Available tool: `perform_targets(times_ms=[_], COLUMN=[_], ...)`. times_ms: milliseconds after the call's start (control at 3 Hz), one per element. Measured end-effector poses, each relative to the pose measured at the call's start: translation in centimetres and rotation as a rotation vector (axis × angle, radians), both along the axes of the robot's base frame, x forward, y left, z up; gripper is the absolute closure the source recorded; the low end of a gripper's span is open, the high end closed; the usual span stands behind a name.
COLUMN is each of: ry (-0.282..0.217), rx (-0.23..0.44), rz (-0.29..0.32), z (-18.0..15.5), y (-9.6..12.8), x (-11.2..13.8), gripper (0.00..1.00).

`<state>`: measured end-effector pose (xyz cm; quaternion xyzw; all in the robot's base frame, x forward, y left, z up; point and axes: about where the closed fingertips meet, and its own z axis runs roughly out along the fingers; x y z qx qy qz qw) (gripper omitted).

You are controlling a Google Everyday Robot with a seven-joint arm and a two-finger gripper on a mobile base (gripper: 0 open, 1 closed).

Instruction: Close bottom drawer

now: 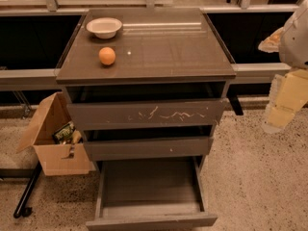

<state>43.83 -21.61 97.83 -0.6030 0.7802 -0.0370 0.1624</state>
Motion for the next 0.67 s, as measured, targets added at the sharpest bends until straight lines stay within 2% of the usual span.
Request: perform_targets(times_ms=[333, 667], ry=[0.0, 0.037], rx=[0.0, -0.007], rz=[0.0, 0.021], z=[0.0, -3.3], y=[0.0, 0.6], x=[0.0, 0.3], gripper=[0.0, 0.0])
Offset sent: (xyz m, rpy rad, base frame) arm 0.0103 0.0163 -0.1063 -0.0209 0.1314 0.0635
